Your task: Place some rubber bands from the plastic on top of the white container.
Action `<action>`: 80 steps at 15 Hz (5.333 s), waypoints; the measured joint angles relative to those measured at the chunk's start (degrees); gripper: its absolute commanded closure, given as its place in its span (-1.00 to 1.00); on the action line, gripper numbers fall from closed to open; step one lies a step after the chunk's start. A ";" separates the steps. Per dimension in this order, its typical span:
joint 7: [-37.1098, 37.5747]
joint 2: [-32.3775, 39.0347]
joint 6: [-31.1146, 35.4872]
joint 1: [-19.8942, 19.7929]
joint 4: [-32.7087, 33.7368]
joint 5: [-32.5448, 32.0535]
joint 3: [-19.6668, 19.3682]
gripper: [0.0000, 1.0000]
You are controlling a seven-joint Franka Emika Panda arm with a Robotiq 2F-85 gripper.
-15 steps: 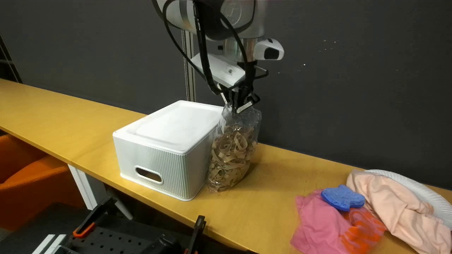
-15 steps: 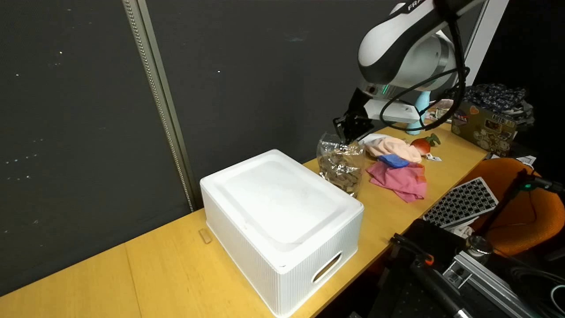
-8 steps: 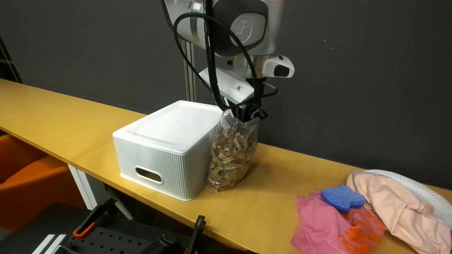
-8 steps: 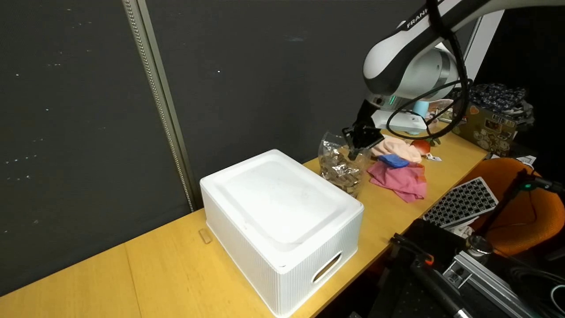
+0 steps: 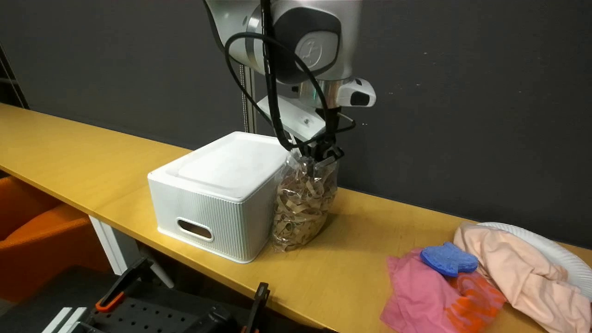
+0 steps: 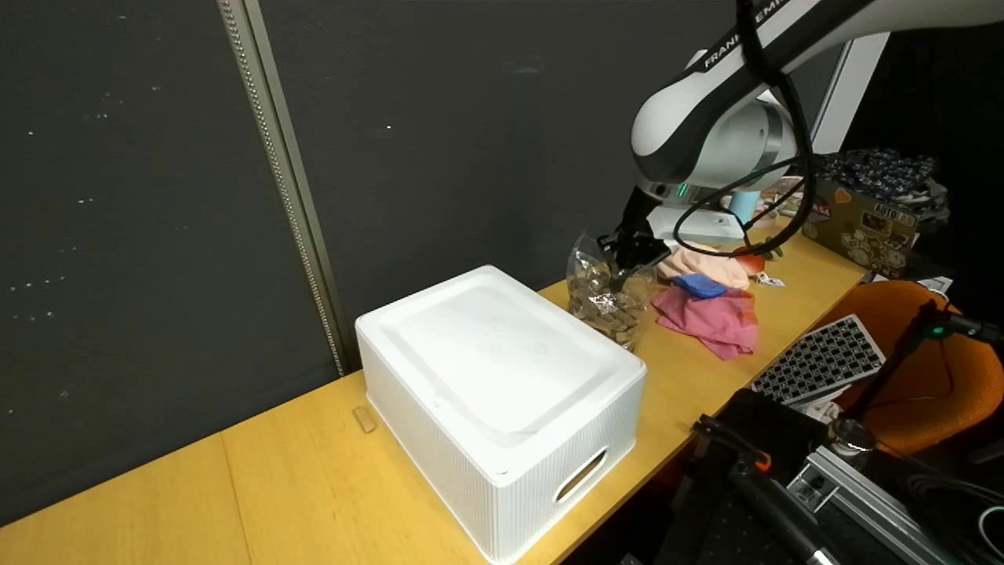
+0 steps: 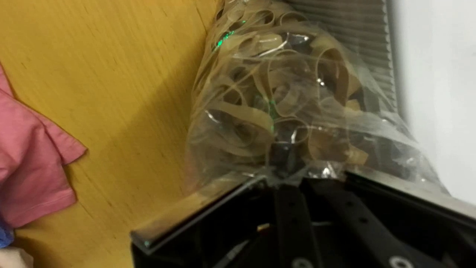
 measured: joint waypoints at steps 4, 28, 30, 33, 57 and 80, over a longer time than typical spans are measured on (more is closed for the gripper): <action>3.08 2.77 -0.04 2.06 3.57 -1.57 0.33 1.00; 18.77 6.63 -18.20 4.73 14.03 -15.38 -2.31 0.32; 19.41 6.62 -19.32 4.73 14.38 -15.67 -2.32 0.02; 19.44 5.53 -21.89 4.73 14.47 -15.68 -2.32 0.09; 19.43 14.38 -8.93 4.73 14.70 -15.21 -2.16 0.37; 20.21 8.97 -10.80 4.32 14.64 -15.17 -2.42 0.95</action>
